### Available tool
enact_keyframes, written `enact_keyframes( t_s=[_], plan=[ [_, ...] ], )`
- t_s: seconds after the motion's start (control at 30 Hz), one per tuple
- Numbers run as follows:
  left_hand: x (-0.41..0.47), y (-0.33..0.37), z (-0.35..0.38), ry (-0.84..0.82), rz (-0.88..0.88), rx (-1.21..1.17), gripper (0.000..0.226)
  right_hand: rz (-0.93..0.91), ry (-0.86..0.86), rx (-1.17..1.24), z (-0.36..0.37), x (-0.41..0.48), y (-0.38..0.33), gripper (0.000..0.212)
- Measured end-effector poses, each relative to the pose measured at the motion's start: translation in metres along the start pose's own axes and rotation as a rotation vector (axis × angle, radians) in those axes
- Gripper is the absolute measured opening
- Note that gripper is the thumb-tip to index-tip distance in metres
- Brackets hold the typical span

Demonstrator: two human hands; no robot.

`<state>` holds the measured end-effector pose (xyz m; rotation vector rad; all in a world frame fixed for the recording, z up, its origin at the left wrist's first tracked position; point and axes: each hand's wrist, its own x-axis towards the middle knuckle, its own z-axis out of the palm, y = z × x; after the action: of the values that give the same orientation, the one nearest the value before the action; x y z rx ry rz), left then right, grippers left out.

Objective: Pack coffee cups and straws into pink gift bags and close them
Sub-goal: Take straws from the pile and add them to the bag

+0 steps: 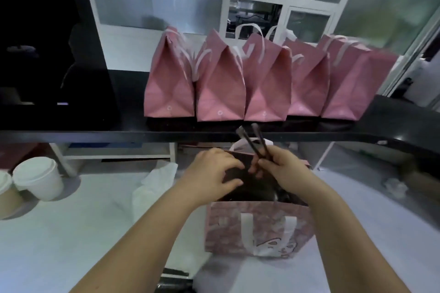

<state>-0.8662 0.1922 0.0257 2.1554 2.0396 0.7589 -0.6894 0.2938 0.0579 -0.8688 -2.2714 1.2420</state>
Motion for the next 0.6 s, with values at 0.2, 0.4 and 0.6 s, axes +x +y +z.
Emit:
enact_keyframes(
  t_s=[0.2,0.4,0.6],
  plan=[
    [-0.003,-0.008,0.015,-0.081,-0.152,0.006,0.095,0.273,-0.086,-0.689,0.004,0.003,0.054,0.027],
    [-0.005,-0.007,0.010,-0.044,-0.139,0.025,0.089,0.146,-0.038,-0.743,0.006,0.001,0.034,0.039],
    [-0.017,-0.025,-0.018,0.169,-0.178,0.130,0.048,-0.205,0.074,-0.852,0.036,0.000,-0.012,0.027]
  ],
)
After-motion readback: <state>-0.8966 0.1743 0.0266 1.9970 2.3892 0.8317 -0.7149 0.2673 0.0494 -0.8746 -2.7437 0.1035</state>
